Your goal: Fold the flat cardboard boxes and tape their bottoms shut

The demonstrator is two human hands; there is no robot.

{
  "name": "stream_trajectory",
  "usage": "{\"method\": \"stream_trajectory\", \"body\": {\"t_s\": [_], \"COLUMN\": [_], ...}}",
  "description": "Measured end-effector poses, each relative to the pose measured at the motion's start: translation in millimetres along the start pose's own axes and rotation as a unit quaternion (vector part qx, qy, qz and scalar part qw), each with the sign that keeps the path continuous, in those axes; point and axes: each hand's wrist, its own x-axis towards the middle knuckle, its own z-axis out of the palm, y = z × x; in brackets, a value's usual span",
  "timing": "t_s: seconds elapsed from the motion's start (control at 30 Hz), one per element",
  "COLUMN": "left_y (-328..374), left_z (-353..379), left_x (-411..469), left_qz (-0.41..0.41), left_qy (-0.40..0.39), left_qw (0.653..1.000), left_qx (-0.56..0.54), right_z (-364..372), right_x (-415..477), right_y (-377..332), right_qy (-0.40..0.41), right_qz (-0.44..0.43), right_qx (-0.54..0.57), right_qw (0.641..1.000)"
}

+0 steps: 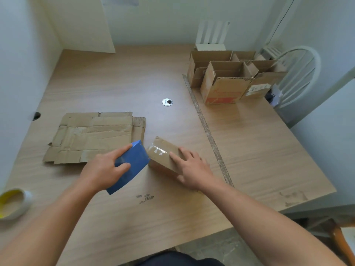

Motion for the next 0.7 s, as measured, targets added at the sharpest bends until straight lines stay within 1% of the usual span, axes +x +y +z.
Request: {"method": "stream_trajectory", "body": {"t_s": [0.07, 0.17, 0.23, 0.3, 0.43, 0.57, 0.7], "left_y": [-1.7, -3.6, -4.4, -3.6, -1.8, -0.9, -2.9], "left_z": [-1.2, -3.0, -3.3, -2.4, 1.4, 3.3, 4.9], "left_x": [-3.2, -7.9, -10.6, -13.4, -21.1, -30.0, -37.3], "left_qz": [-0.019, -0.038, -0.052, -0.065, -0.084, -0.093, -0.104], "left_qy": [0.012, 0.024, 0.028, 0.031, 0.032, 0.035, 0.039], "left_qw": [1.000, 0.999, 0.998, 0.997, 0.996, 0.995, 0.993], "left_qx": [0.006, 0.010, 0.011, 0.008, -0.013, -0.022, -0.028], "right_z": [-4.6, -10.8, -11.8, -10.8, 2.4, 19.7, 24.7], "right_x": [2.1, 5.3, 7.6, 11.1, 21.4, 30.3, 34.8], "right_y": [16.6, 38.8, 38.2, 22.3, -20.4, -39.9, -40.6], "right_qy": [-0.001, 0.014, 0.035, 0.066, 0.078, 0.058, 0.105], "right_qz": [-0.031, -0.043, -0.040, -0.025, 0.063, 0.101, 0.103], "right_qx": [-0.054, -0.107, -0.080, -0.031, 0.033, 0.055, 0.066], "right_qw": [0.998, 0.993, 0.995, 0.997, 0.994, 0.992, 0.987]}}
